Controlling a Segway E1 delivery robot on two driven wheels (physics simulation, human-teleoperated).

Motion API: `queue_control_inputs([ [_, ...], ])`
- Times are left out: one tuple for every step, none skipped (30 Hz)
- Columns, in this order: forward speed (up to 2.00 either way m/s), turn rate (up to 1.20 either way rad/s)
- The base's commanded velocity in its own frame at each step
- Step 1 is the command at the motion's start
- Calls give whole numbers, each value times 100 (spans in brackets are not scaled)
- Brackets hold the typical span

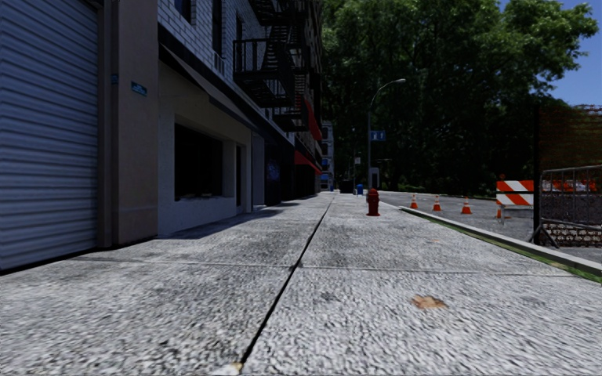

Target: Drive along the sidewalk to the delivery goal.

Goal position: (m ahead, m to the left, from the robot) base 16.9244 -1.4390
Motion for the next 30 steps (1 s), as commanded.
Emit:
queue_control_inputs([
  [200,0],
  [200,0],
  [200,0],
  [200,0],
  [200,0],
  [200,0],
  [200,0],
  [200,0],
  [200,0],
  [200,0],
  [200,0],
  [200,0],
  [200,0],
  [200,0],
  [200,0],
  [200,0],
  [200,0],
  [200,0],
  [200,0],
  [200,0],
  [200,0],
  [200,0],
  [200,0],
  [200,0],
  [200,0],
  [200,0],
  [200,0],
  [200,0],
  [200,0],
  [200,0],
])
